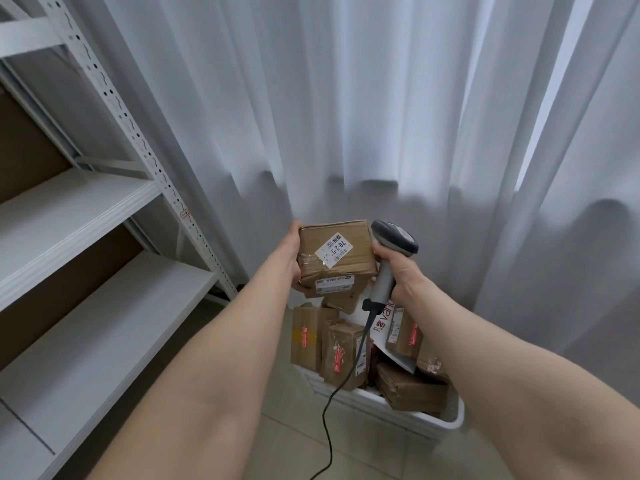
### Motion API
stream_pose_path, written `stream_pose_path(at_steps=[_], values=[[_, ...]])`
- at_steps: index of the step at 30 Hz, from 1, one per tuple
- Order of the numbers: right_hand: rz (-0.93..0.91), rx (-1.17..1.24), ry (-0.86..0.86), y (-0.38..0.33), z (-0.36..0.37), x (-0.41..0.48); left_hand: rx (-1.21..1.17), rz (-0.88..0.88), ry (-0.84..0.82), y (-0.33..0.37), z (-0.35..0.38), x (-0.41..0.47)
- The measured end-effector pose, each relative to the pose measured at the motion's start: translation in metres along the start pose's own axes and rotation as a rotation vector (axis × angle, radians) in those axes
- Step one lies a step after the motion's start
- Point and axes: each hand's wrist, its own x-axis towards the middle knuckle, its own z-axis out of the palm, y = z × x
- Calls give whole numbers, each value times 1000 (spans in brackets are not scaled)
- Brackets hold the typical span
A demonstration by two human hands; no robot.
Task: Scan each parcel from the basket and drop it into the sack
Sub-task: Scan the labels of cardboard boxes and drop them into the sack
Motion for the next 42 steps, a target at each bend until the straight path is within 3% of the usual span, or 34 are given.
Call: stream_pose_path(at_steps=[10,13,18,21,25,31,35,39,42], values=[[43,144,53,-1,13,3,-136,144,10,-8,-18,10],[-7,120,55,-5,20,4,11,221,67,-12,-21,20],[-31,48,31,-9,31,4,278,179,-69,-13,-19,11],[-29,24,0,-9,35,1,295,236,-130,-13,-16,13],[-27,-4,-12,-10,39,-3,339,402,-74,-12,-13,20],[-23,-48,-95,-10,49,-9,730,377,46,-14,-10,63],[-26,-113,-136,-14,55,-16,581,329,-7,-11,-9,41],[-59,-89,20,-18,46,-13,238,320,-129,-8,-18,15],[-54,-137,93,-19,35,-11,129,281,-154,-7,-34,16]])
